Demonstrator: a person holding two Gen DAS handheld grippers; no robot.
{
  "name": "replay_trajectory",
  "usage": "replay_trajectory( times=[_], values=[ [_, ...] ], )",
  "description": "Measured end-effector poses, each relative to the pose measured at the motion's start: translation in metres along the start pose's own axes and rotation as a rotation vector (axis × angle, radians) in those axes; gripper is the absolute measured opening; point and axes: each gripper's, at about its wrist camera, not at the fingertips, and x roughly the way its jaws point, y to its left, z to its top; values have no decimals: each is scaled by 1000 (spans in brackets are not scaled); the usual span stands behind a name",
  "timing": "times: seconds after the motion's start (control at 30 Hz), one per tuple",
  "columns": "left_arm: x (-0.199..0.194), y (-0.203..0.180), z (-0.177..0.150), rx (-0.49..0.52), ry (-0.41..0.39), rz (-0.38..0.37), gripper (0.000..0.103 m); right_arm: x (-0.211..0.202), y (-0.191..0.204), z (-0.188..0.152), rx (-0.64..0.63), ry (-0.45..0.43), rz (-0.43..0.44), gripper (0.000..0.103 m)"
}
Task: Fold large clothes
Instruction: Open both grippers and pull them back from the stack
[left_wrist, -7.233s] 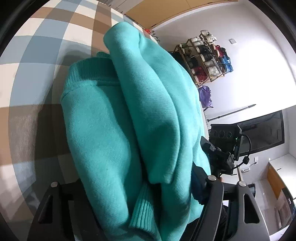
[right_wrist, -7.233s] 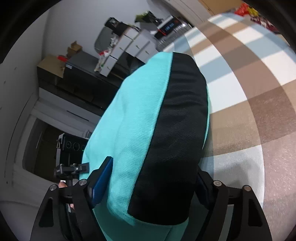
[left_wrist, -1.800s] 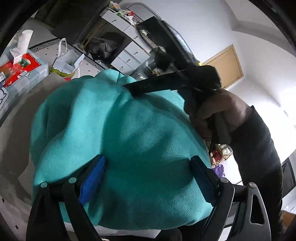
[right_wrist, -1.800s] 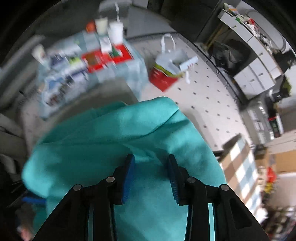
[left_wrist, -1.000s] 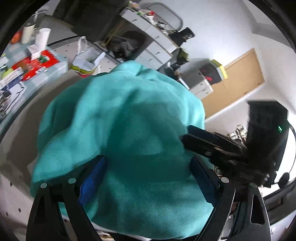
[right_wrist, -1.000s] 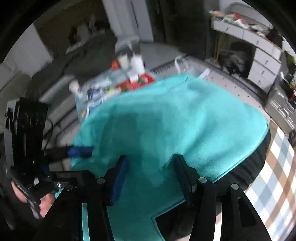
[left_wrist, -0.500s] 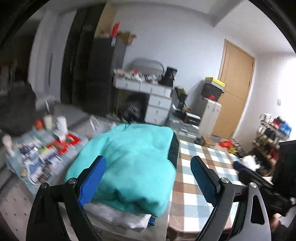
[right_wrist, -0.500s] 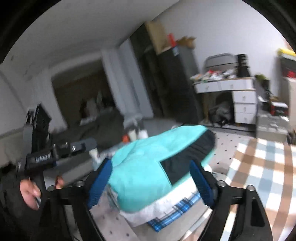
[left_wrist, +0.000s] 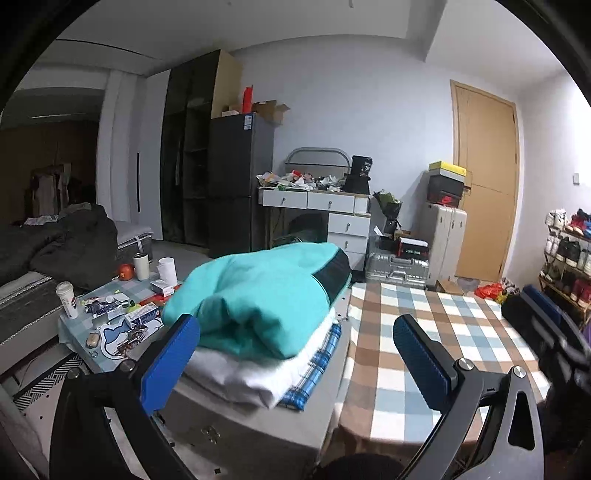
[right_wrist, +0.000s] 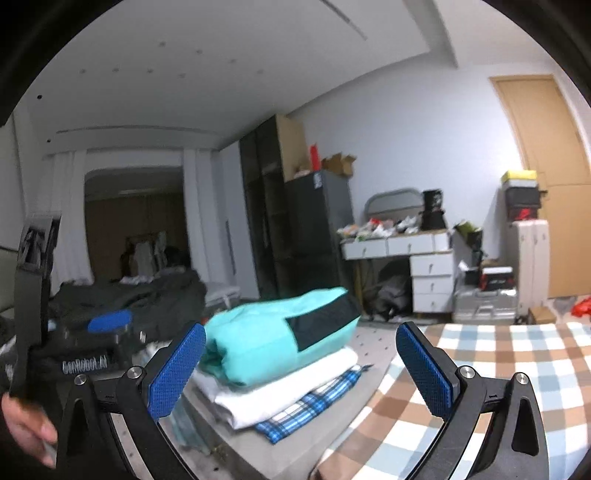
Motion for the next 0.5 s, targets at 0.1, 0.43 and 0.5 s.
replay_trajectory(
  times=[0.1, 0.43, 0.5],
  values=[
    [-6, -5, -1, 16, -17, 16, 102, -14, 1, 2, -9, -10, -29, 103],
    [-8, -10, -2, 19, -52, 50, 102, -23, 15, -5, -10, 75, -2, 103],
    [-8, -10, -5, 13, -47, 50, 102, -27, 19, -8, -14, 73, -12, 103]
  ],
)
